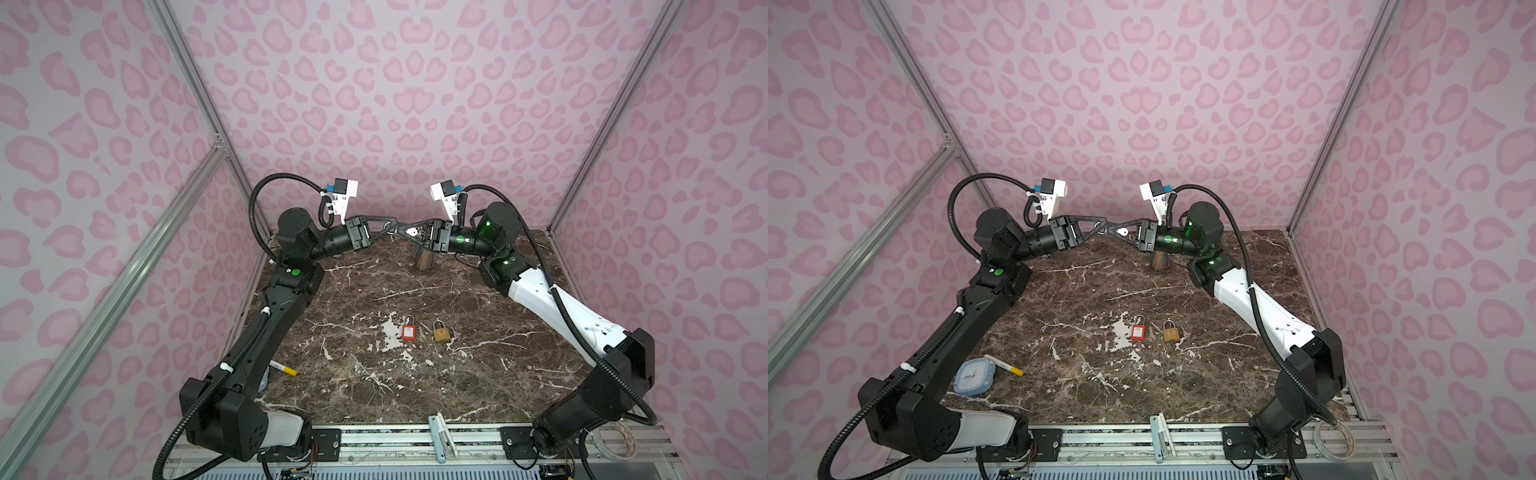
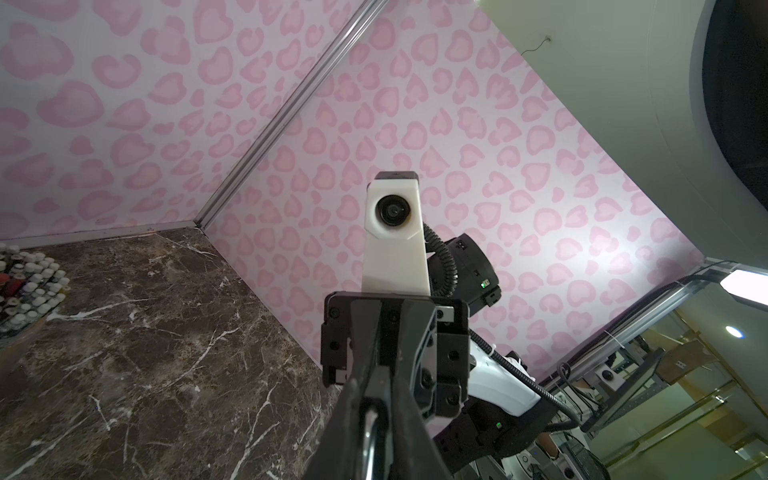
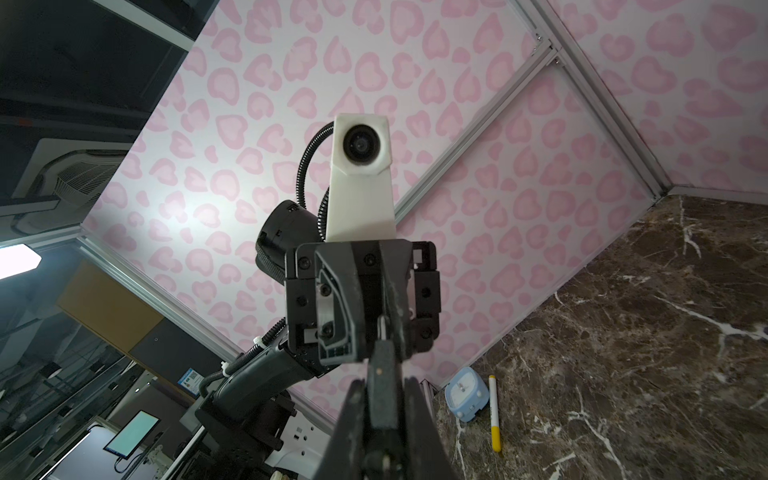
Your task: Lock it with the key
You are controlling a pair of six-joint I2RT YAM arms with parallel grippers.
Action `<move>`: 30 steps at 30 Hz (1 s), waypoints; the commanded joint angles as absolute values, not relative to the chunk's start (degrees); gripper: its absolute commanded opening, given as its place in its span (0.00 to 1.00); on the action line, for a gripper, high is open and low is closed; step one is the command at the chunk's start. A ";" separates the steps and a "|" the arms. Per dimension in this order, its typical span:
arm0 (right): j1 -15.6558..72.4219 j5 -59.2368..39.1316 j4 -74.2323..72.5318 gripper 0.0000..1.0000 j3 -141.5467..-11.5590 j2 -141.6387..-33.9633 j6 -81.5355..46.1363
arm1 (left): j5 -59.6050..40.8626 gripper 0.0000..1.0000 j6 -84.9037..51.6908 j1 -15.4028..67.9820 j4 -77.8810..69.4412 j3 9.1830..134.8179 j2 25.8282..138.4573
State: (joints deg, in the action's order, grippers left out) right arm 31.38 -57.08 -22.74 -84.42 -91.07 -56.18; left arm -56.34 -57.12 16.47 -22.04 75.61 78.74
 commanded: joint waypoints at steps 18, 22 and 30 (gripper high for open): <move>27.95 -57.17 -25.96 0.40 -79.91 -87.23 -56.47 | -56.82 0.03 -56.87 16.52 -23.73 76.28 78.75; 27.57 -57.32 -25.75 0.38 -78.28 -86.12 -56.43 | -56.86 0.04 -57.12 16.45 -23.92 76.31 78.99; 27.63 -57.26 -28.09 0.31 -76.02 -85.34 -57.98 | -56.95 0.04 -57.84 16.48 -24.79 76.54 79.45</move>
State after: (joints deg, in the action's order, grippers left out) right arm 27.59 -56.99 -25.21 -76.58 -85.38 -56.93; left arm -56.77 -57.36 16.51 -22.00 75.66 79.20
